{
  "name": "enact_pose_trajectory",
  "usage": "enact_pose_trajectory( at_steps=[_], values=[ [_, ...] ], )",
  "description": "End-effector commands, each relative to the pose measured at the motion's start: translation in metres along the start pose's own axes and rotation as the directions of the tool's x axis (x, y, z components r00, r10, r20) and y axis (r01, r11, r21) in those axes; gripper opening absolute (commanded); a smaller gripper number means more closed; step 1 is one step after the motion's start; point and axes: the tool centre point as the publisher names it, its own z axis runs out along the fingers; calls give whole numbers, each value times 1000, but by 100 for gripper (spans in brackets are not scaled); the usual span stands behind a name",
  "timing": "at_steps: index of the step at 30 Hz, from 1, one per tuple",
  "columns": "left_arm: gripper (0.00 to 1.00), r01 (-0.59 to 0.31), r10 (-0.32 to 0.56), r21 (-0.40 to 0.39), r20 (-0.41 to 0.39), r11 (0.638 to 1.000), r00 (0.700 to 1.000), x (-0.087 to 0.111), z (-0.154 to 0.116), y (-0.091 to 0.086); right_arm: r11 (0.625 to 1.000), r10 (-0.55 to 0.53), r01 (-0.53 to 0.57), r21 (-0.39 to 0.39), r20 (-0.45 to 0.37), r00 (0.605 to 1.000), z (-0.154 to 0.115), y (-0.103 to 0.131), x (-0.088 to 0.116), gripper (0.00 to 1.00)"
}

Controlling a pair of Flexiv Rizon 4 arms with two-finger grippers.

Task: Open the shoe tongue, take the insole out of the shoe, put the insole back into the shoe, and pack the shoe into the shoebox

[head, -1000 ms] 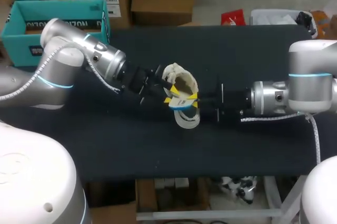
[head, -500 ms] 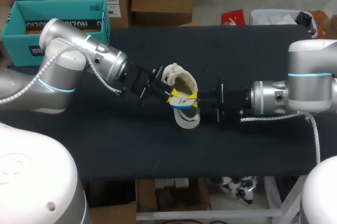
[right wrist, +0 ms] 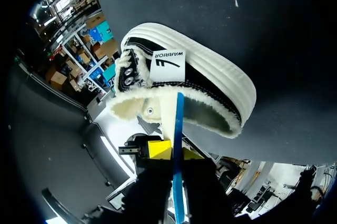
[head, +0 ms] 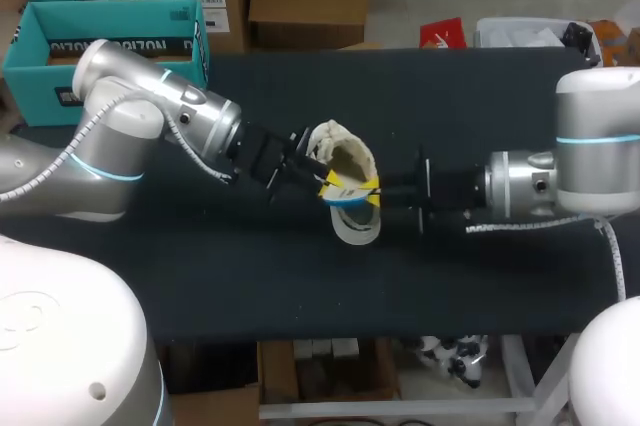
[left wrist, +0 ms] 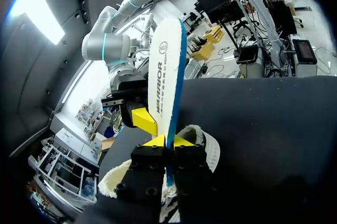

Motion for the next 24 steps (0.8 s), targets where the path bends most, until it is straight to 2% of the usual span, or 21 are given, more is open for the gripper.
enact_pose_trajectory(
  at_steps=[1,3,13,24],
  values=[
    [0,1,0,-15,9,1000,1000,1,3,0,1000,3,-3,-14,-2,1000,-2,-5,-3,6],
    [0,2,-1,-19,12,1000,1000,1,3,1,1000,3,-3,-12,-1,1000,0,-4,-4,0],
    [0,6,-4,-54,24,999,1000,0,4,14,1000,-25,24,9,28,999,8,19,1,0],
    [0,32,-31,-86,20,996,999,-1,7,36,1000,-12,11,14,37,999,11,40,0,0]
  ],
)
